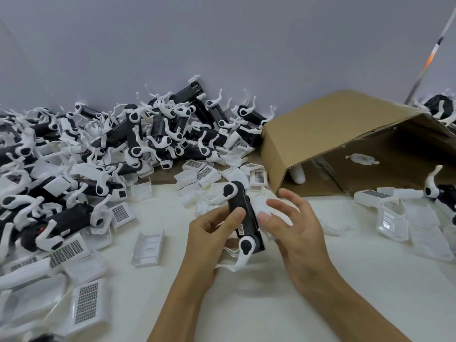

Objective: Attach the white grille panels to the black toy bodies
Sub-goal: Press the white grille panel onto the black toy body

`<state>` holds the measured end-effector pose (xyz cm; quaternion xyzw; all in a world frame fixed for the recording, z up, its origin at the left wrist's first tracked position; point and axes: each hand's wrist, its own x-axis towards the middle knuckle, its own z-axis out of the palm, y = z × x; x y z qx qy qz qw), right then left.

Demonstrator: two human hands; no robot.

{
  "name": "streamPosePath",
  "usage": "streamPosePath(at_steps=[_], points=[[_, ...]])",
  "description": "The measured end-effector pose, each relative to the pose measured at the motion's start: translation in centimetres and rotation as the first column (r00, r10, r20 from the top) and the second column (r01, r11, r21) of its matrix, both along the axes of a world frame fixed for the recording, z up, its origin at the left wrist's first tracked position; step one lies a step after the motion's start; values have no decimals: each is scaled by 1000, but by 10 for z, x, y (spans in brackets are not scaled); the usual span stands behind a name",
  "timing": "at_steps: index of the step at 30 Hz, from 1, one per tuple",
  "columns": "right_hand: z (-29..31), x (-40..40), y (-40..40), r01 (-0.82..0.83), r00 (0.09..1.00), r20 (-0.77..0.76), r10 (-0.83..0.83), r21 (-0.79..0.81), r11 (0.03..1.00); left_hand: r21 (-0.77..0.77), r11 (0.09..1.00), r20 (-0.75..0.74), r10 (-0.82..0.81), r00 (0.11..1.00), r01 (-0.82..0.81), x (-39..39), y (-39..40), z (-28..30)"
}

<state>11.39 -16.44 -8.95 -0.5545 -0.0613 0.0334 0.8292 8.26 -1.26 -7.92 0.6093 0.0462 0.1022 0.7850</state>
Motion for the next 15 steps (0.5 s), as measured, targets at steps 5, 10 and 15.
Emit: streamPosePath(at_steps=[5, 10, 15], points=[[3, 1, -1, -2, 999, 48, -2, 91, 996, -20, 1000, 14, -1, 1000, 1, -1, -7, 3], [2, -1, -1, -44, 998, 35, 46, -46, 998, -16, 999, 52, 32, 998, -31, -1, -11, 4], [4, 2, -3, 12, 998, 66, -16, 57, 998, 32, 998, 55, 61, 997, -63, 1, -8, -1]])
